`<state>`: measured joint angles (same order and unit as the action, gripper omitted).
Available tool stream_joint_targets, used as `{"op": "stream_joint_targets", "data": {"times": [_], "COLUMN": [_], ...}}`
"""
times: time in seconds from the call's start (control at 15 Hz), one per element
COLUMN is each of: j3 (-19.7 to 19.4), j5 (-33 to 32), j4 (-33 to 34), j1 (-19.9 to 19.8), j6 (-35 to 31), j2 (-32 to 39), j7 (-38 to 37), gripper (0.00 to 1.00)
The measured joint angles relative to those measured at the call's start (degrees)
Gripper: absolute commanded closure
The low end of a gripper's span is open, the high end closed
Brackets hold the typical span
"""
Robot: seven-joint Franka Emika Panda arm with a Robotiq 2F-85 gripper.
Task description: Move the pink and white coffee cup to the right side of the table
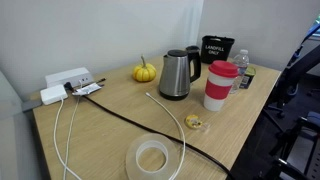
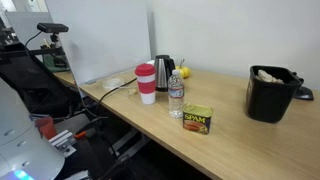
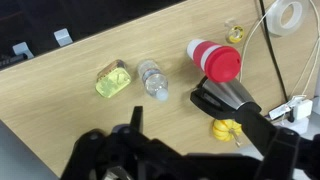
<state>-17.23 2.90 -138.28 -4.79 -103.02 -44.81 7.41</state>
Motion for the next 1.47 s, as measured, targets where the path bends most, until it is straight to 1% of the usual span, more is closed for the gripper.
{"op": "stream_joint_targets", "data": {"times": [0.4,0.73,0.87,1.0,1.2,1.47], "j3": [0.55,4.53,5.10,4.97,4.14,3.91], "j5": [-0.74,-7.78,-9.85,-10.31,-10.30,-10.30], "j4": [0.00,-0.32,-0.44,-0.48,-0.48,-0.48], "j1": [-0.53,-3.98,-4.36,-4.27,-3.76,-3.36], "j6": [-0.30,-4.45,-4.91,-4.70,-4.08,-3.98], "j2": [0.01,0.01,0.01,0.02,0.04,0.05], "j7": [-0.51,-4.83,-4.81,-2.79,2.79,3.83], "gripper": [0.00,0.00,0.00,0.00,0.00,0.00]}}
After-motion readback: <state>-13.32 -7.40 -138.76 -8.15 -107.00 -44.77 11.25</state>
